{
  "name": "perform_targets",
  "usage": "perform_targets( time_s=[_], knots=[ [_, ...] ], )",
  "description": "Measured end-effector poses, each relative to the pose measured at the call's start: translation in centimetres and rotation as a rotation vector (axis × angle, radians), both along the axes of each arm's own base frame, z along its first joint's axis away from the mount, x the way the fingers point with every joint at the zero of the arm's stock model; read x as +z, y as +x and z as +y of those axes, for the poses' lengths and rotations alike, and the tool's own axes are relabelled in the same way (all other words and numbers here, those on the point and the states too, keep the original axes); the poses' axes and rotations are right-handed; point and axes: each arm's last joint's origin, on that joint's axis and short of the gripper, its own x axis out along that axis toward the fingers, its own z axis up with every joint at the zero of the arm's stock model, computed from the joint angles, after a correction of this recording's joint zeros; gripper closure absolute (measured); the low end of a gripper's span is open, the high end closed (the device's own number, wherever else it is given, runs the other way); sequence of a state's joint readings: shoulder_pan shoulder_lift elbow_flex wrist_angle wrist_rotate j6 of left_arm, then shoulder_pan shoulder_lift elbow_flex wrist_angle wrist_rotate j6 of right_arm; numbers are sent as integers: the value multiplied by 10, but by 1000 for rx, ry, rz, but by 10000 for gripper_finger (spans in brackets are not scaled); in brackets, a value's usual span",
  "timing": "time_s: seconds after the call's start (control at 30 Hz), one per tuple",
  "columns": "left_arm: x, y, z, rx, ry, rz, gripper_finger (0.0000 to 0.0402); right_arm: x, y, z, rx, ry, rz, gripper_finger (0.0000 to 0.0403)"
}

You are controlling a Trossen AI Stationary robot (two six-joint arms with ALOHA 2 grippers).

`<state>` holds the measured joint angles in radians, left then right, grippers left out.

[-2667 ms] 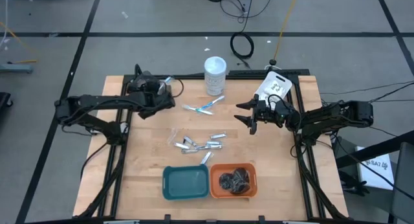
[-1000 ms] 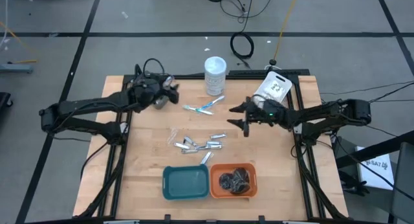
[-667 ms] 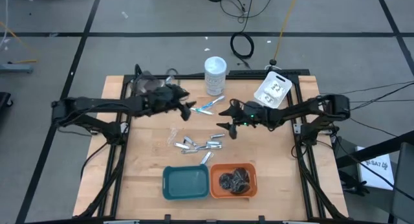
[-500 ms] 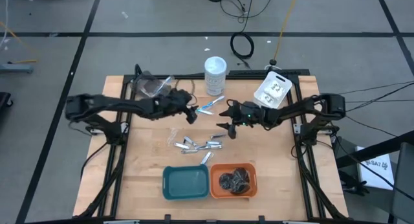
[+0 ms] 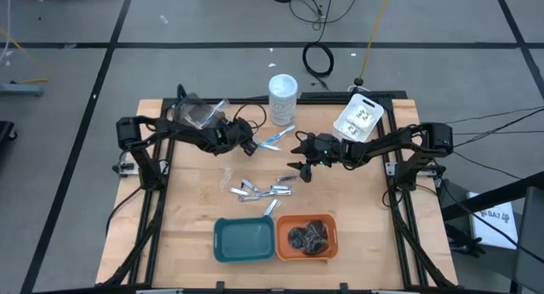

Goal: Pick & Place Travel size toiletries
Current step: Put the green toothbrush into the black bin

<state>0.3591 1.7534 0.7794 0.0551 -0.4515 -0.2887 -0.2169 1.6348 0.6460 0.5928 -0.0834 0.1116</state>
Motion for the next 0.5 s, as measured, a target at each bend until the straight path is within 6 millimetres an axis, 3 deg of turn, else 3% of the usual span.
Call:
perform_targets(
  time_s=[0.23,0.5],
  knots=[
    [-5,14,-13,-226,-223,-148,199,0,0,0,10,-15,4,156],
    [14,40,-39,-462,-162,-383,227,-1,0,1,98,-28,5,156]
  ],
)
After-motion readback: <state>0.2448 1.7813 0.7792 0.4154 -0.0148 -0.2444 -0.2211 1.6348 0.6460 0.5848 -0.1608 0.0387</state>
